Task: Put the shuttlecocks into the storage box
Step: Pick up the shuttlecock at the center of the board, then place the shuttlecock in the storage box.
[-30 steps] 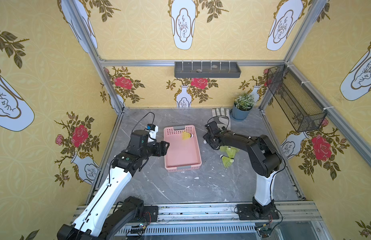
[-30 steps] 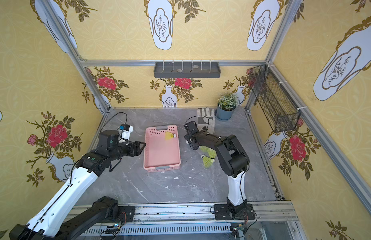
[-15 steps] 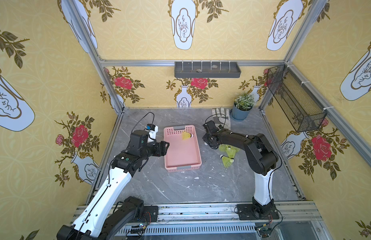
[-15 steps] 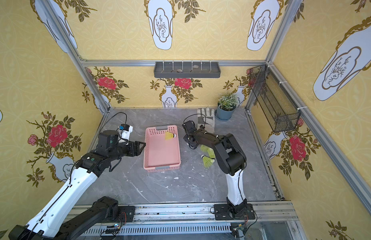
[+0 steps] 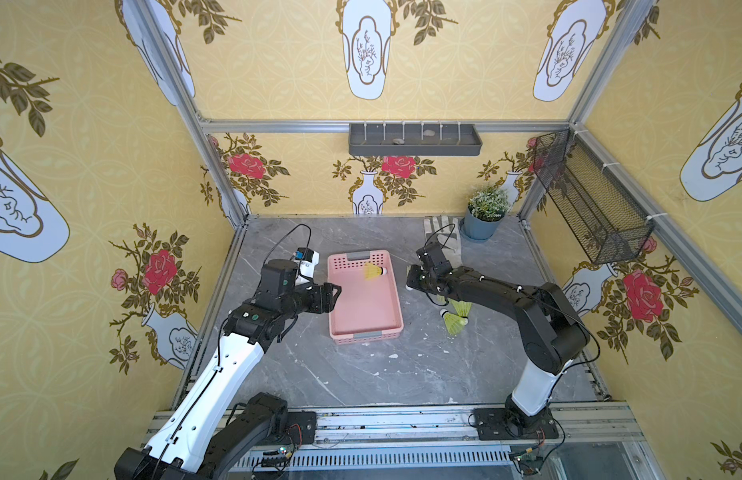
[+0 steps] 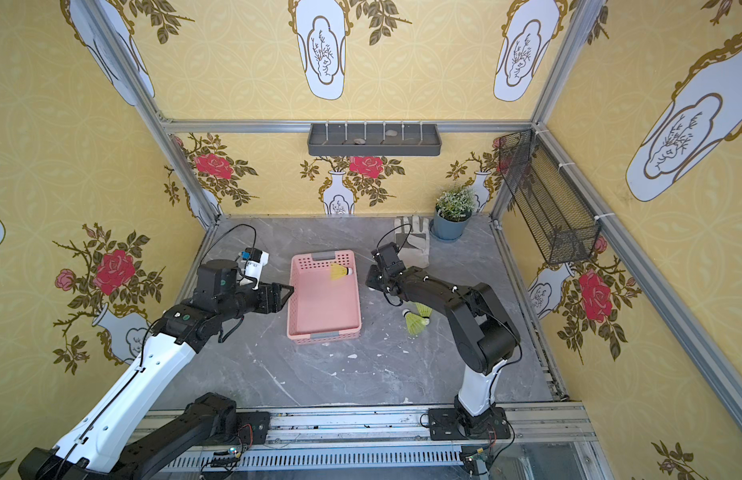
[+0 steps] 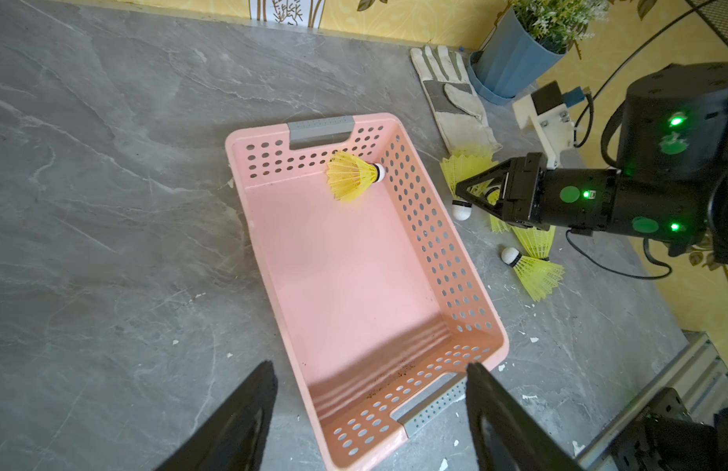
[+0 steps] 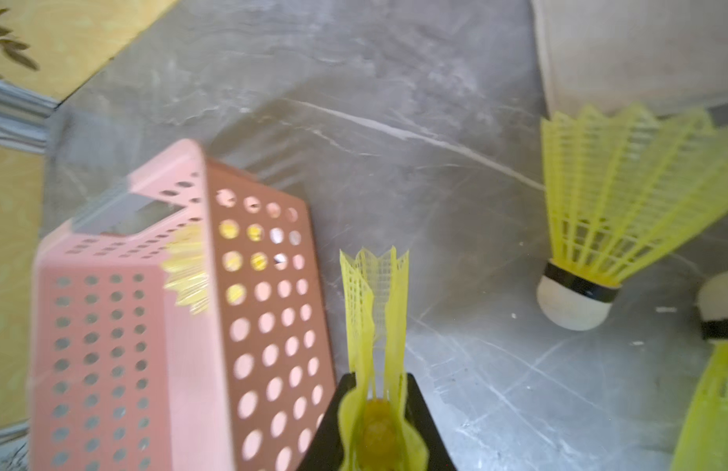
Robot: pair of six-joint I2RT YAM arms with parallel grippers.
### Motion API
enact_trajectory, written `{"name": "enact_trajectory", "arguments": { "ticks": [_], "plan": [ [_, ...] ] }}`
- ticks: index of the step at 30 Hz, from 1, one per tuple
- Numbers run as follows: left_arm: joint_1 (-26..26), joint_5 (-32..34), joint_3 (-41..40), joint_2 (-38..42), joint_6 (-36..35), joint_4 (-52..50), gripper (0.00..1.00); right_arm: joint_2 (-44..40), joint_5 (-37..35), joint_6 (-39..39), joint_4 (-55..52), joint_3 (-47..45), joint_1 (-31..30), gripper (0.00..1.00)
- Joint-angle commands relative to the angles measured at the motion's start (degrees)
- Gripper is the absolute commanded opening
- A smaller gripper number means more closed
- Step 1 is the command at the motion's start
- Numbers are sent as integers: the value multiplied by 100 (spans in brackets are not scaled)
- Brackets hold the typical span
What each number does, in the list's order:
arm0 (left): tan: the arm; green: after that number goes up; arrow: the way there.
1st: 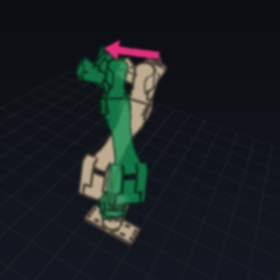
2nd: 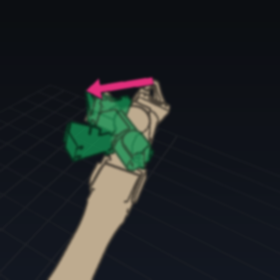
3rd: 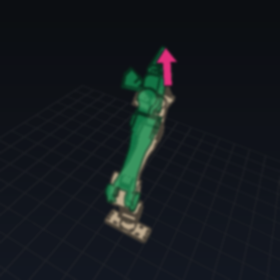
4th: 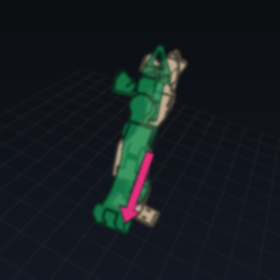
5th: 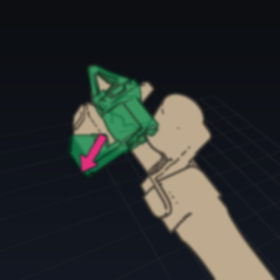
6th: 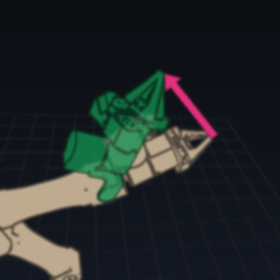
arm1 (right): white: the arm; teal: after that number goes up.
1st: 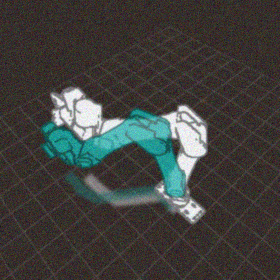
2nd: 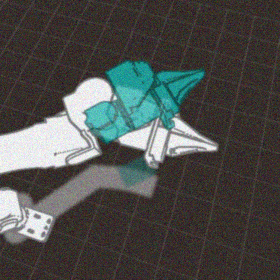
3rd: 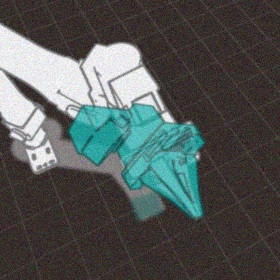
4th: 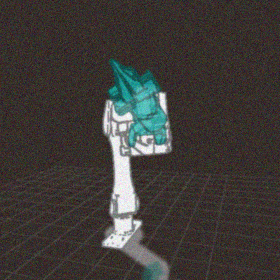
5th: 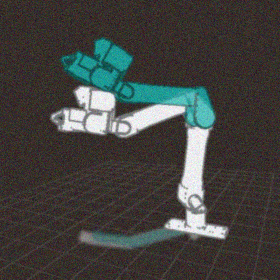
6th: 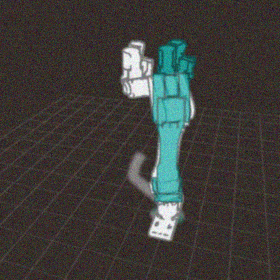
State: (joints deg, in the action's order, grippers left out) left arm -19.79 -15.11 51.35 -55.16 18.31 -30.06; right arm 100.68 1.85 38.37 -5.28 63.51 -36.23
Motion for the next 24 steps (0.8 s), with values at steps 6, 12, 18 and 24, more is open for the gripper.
{"name": "enact_trajectory", "arguments": {
  "ticks": [6,12,18,24],
  "plan": [
    [-155,-1295,363,-502,-200,468,73,-691,1715,-1993,-331,176,61,21],
    [-491,-1628,981,-1091,-777,479,72,-982,2730,-2803,-923,483,-13,19],
    [-675,-2027,1508,-1487,-1381,296,70,-1166,3278,-3356,-1475,843,-200,18],
    [-684,-2403,1970,-1712,-1917,-171,65,-1156,3551,-3760,-2117,1274,-381,18]
  ]
}}
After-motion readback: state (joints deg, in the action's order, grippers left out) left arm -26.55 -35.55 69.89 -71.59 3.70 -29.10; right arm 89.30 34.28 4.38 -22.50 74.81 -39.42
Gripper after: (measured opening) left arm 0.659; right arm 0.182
